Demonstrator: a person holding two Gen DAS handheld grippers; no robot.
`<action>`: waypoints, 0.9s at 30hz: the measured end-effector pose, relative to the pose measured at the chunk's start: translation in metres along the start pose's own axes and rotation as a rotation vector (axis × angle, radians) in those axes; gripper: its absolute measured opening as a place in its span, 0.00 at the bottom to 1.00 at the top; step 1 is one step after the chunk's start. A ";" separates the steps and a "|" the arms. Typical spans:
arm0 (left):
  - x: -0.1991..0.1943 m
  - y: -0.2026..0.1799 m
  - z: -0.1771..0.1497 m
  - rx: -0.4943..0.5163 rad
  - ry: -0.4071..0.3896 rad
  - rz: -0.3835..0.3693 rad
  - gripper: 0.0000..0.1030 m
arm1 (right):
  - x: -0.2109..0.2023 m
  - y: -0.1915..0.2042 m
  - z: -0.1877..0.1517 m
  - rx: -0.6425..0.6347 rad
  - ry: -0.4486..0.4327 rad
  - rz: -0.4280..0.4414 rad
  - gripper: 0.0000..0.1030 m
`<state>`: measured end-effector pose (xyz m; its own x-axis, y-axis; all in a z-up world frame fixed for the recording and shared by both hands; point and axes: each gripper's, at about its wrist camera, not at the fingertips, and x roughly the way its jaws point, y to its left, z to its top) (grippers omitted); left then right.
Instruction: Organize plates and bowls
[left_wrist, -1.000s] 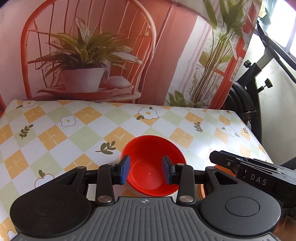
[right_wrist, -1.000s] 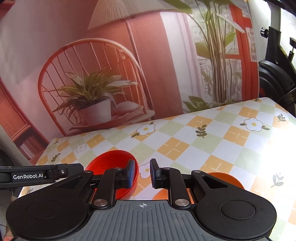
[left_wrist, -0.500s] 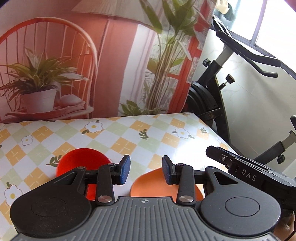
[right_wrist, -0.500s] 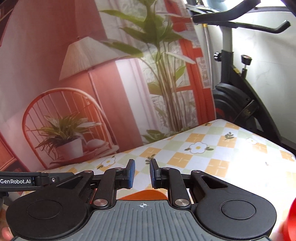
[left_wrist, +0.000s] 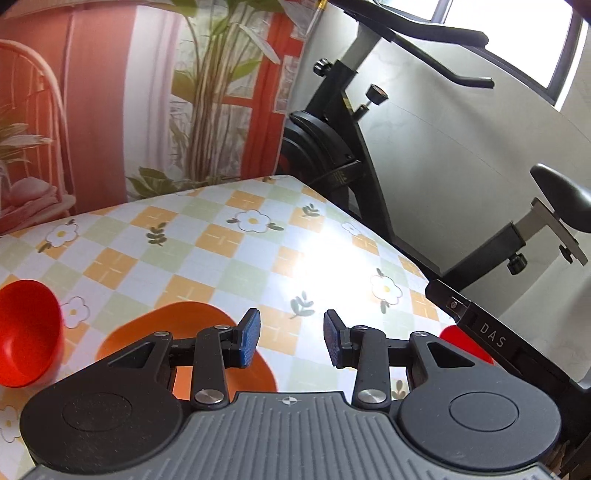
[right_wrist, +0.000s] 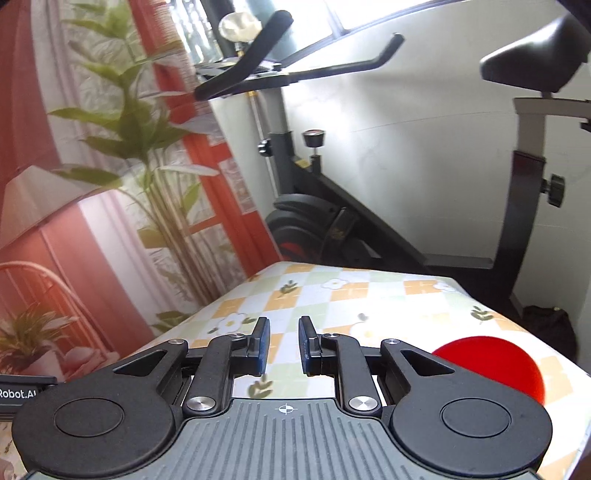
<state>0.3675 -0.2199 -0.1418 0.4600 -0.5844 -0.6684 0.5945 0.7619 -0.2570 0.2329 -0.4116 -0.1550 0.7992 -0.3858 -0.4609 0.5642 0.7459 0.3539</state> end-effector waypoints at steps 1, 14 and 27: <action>0.005 -0.007 0.000 0.013 0.008 -0.011 0.38 | -0.001 -0.009 0.000 0.013 -0.009 -0.023 0.16; 0.055 -0.085 -0.014 0.079 0.100 -0.161 0.38 | -0.028 -0.109 -0.013 0.146 -0.053 -0.259 0.16; 0.094 -0.119 -0.037 0.085 0.209 -0.196 0.38 | -0.019 -0.150 -0.035 0.258 0.052 -0.304 0.16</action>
<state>0.3158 -0.3552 -0.1995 0.1908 -0.6414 -0.7431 0.7154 0.6092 -0.3421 0.1258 -0.4969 -0.2277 0.5800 -0.5352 -0.6142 0.8122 0.4385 0.3849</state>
